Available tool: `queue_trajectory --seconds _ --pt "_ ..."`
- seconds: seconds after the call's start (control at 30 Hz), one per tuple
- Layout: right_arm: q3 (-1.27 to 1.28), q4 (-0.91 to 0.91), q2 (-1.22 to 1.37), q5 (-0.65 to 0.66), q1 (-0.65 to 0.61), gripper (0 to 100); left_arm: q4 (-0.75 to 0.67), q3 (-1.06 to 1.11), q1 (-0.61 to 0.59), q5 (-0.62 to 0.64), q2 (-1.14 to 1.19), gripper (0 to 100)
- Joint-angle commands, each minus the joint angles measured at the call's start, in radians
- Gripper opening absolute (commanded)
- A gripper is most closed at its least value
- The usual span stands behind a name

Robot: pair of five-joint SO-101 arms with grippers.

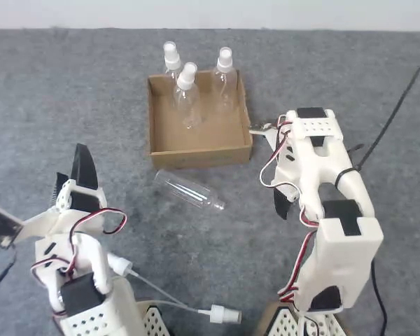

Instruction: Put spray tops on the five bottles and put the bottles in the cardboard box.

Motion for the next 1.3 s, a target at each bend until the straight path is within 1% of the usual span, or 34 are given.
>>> queue_trajectory --seconds 0.0,0.1,0.2,0.27,0.4,0.63,0.73,0.87,0.93,1.0,1.17,1.27 --pt "-0.058 0.059 -0.145 0.005 -0.018 2.4 -0.029 -0.012 -0.002 -0.009 -0.018 25" --pt "-0.029 0.079 -0.228 -0.003 -0.065 2.4 -0.029 -0.012 -0.003 -0.009 -0.018 25" --pt "-0.003 0.074 -0.314 -0.075 -0.131 2.4 -0.029 -0.012 -0.003 -0.02 -0.018 25" --pt "-0.005 0.074 -0.369 -0.117 -0.174 2.4 -0.029 -0.012 -0.003 -0.058 -0.018 25" --pt "-0.006 0.073 -0.449 -0.175 -0.234 2.4 -0.026 -0.012 -0.003 -0.078 -0.018 25" --pt "0.009 0.047 -0.519 -0.269 -0.251 2.3 -0.023 -0.012 -0.002 -0.078 -0.018 25" --pt "0.074 -0.008 -0.555 -0.318 -0.251 2.3 -0.023 -0.012 -0.002 -0.08 -0.018 25" --pt "0.226 -0.128 -0.648 -0.368 -0.248 2.3 -0.023 -0.012 -0.005 -0.089 -0.018 25" --pt "0.301 -0.174 -0.704 -0.377 -0.248 2.3 -0.02 -0.012 -0.005 -0.135 -0.018 25" --pt "0.347 -0.199 -0.751 -0.376 -0.245 2.3 0.008 -0.015 -0.005 -0.209 -0.018 25" --pt "0.367 -0.216 -0.786 -0.377 -0.242 2.3 0.055 -0.016 -0.005 -0.476 -0.018 25" --pt "0.39 -0.24 -0.794 -0.377 -0.232 2.3 0.072 -0.022 0.002 -0.585 -0.018 25"
